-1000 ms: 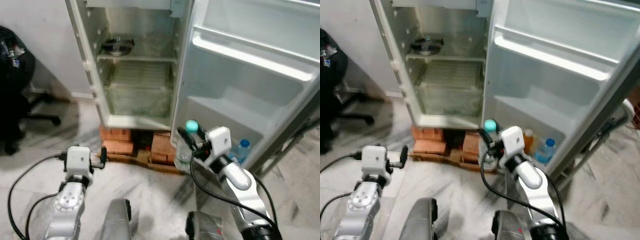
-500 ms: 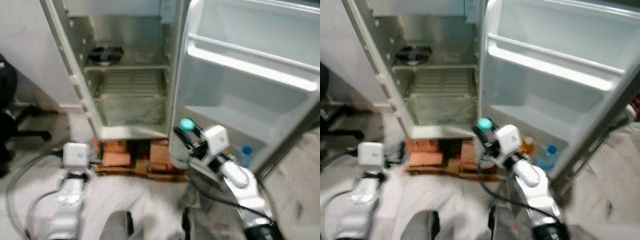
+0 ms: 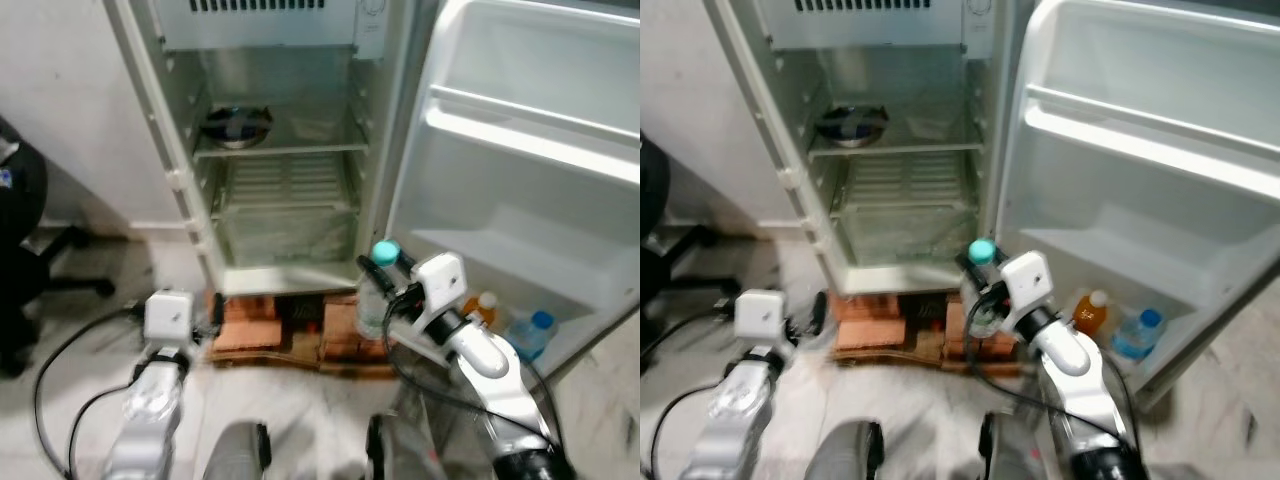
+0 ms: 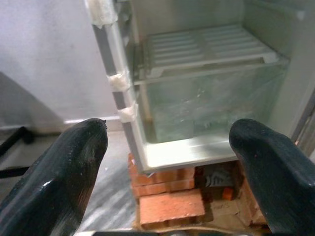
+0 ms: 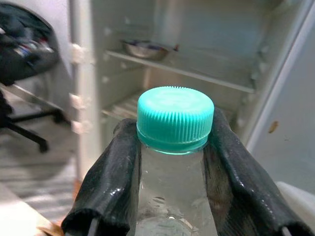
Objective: Restocking fridge
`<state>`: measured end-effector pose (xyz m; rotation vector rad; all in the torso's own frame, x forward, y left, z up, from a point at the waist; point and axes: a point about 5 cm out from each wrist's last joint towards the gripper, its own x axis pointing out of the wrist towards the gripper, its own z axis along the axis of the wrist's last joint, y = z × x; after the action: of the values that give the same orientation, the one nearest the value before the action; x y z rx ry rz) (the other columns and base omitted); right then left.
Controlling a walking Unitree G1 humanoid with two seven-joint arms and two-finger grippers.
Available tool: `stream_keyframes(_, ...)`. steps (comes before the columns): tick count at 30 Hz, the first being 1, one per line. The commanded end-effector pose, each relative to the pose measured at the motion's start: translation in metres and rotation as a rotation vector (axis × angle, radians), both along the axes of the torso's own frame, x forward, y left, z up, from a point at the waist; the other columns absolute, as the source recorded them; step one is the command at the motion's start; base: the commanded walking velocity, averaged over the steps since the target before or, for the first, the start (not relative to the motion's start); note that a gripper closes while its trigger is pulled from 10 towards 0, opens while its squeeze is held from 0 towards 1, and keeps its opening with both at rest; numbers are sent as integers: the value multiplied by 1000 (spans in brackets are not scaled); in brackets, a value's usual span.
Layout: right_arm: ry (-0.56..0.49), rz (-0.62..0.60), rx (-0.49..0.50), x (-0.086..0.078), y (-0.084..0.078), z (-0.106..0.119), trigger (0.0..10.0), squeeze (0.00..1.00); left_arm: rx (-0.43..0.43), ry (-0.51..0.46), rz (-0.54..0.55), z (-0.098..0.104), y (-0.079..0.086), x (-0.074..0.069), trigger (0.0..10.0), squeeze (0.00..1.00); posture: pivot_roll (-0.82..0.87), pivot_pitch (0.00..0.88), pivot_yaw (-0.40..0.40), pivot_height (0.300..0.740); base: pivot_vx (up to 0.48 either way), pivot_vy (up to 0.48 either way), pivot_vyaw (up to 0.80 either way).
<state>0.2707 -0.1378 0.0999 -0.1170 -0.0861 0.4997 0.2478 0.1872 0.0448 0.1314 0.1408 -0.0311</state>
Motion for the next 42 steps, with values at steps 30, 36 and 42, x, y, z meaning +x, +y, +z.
stream_keyframes(30, -37, -2, 4, 4, 4, 6, 10000, 0, 5, -6, -6, 1, 6, -1, 10000, 0, 6, 0, -19, 626, 0, -245, 0)
stream_keyframes(36, -29, 0, 14, 3, 5, 5, 10000, 0, 3, -5, 12, 1, 7, -1, 10000, 0, 5, 0, -19, 608, 0, 0, 0)
stream_keyframes(42, -34, 3, 16, 3, 6, 5, 10000, 0, 6, -7, 34, 1, 8, -2, 10000, 0, 6, 0, -18, 578, 0, 0, 0)
